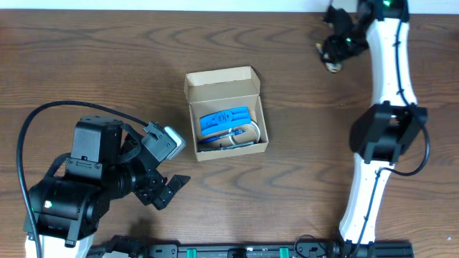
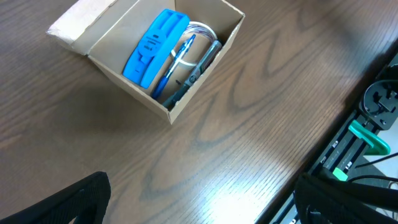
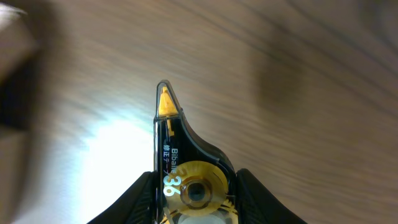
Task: Pack container
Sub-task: 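Lift the correction tape and carry it over the box, then lower the correction tape into the box and open the right gripper, then withdraw the right gripper and bring both grippers to the box lid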
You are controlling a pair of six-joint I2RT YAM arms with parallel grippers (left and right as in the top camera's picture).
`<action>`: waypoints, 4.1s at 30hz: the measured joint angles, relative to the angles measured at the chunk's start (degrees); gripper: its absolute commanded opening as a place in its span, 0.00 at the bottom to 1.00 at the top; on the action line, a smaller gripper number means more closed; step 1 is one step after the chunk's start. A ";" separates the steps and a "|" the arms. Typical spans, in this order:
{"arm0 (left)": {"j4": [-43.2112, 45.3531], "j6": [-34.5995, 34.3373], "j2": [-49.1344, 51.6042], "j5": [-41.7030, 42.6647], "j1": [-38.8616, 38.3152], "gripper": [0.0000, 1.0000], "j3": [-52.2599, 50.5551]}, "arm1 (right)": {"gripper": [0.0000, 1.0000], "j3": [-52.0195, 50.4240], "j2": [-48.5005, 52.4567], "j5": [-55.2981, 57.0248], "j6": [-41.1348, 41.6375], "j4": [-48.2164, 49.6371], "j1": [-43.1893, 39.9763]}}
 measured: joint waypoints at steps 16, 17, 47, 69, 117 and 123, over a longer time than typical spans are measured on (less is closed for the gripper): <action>0.00 0.00 0.02 0.00 0.00 0.95 0.00 | 0.13 13.79 0.02 -5.68 -0.92 -13.38 27.10; 0.00 0.00 0.02 0.00 0.00 0.95 0.00 | 0.13 13.66 0.02 -5.44 -1.31 -13.79 28.83; 0.02 0.00 0.00 0.00 0.00 0.95 0.00 | 0.20 -12.41 0.02 6.23 -20.46 -4.70 37.57; 0.00 0.00 0.00 0.00 0.00 0.95 0.00 | 0.50 -15.87 -0.04 10.05 -19.74 -1.55 38.60; 0.72 0.44 0.00 0.00 0.00 0.95 0.00 | 0.02 -21.05 -19.32 -3.61 8.50 2.34 18.29; 4.17 1.68 0.00 0.15 0.00 0.95 0.00 | 0.02 -33.75 -19.34 -8.79 14.99 12.74 14.69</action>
